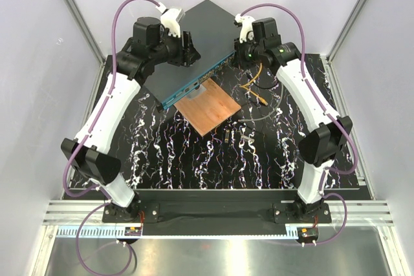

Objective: Insert the plug into the switch port

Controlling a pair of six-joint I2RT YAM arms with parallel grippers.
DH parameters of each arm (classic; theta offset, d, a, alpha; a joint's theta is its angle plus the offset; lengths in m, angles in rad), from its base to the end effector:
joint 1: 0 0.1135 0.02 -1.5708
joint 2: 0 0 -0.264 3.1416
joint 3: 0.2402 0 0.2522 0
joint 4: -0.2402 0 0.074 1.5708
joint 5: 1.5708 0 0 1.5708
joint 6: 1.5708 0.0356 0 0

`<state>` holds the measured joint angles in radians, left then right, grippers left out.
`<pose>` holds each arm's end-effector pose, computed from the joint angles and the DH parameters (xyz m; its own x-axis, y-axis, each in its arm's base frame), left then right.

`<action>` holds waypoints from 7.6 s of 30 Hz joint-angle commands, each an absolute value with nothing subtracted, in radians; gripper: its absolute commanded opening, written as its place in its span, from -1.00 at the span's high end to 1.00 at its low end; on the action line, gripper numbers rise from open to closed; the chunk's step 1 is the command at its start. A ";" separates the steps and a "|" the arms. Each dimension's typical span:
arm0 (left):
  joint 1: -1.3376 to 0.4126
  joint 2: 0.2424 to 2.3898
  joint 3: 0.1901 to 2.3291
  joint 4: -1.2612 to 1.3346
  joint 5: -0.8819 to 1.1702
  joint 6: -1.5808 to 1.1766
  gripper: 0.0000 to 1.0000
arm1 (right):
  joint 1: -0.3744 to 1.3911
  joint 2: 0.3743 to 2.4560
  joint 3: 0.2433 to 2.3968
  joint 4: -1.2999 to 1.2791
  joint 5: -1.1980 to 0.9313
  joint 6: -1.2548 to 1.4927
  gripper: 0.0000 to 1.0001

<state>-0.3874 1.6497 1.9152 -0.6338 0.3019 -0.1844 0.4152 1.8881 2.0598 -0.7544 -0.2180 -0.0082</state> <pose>0.3314 -0.1466 0.4600 -0.4409 -0.0092 -0.8975 0.5460 0.7909 -0.2763 0.3851 0.1782 0.4054 -0.4989 -0.2287 -0.8359 -0.5632 0.8187 0.1122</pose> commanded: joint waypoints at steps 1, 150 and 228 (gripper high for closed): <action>-0.376 1.649 1.916 -0.584 0.316 -0.183 -0.12 | 0.442 1.944 2.152 -0.476 -0.190 0.012 0.77; -0.894 1.637 1.865 -0.225 0.126 0.060 0.85 | 0.199 1.060 1.238 0.046 -0.540 0.707 0.76; -0.494 1.485 1.916 -0.599 0.853 0.082 -0.65 | 0.446 1.094 1.239 -0.327 -0.424 -0.263 1.00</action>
<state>-0.5964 1.5620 1.8866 -0.7937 0.7300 0.3412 0.4606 1.1248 1.3159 -0.5980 -0.5827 -0.5114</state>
